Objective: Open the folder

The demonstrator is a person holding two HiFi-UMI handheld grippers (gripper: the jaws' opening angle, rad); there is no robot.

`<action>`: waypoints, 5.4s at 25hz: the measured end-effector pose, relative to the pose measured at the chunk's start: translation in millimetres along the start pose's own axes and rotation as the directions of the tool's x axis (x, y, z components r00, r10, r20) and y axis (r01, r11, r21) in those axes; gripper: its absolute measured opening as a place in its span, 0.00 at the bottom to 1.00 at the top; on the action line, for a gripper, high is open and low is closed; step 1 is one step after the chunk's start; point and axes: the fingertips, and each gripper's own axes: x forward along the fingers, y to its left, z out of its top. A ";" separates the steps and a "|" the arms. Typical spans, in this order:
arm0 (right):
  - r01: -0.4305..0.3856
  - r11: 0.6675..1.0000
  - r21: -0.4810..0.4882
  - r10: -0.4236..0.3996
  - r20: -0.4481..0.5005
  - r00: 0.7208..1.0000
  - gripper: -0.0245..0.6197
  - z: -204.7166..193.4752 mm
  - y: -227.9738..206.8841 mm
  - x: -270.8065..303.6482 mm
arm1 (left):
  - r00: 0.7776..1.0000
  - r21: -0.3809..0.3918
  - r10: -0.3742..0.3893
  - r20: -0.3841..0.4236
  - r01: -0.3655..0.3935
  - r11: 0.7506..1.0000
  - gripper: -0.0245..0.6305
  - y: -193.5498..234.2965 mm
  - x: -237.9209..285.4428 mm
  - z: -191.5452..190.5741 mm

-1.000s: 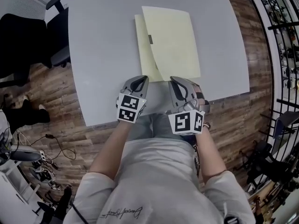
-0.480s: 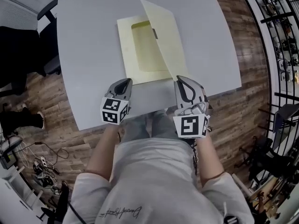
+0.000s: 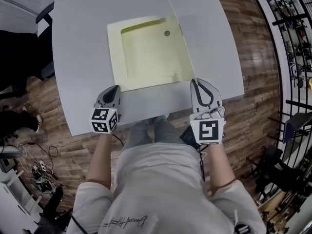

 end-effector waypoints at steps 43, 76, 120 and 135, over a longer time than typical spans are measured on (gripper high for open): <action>0.232 0.904 0.360 -0.039 -0.471 0.882 0.19 -259.5 -108.4 63.3 | 0.983 0.045 0.183 -0.010 -0.182 0.982 0.05 24.3 -3.2 10.3; 0.294 0.913 0.283 -0.096 -0.551 0.829 0.21 -257.7 -113.5 63.5 | 0.984 0.038 0.178 -0.001 -0.178 0.983 0.05 18.7 -7.2 12.0; 0.228 0.857 0.462 -0.110 -0.268 0.957 0.08 -128.5 -94.3 34.0 | 0.992 0.104 -0.064 0.111 0.052 0.993 0.05 -49.6 -35.6 73.4; -0.220 0.899 0.378 0.218 0.047 0.975 0.08 22.1 23.5 9.1 | 0.952 0.114 -0.181 0.247 0.157 0.981 0.05 -93.5 -91.5 128.6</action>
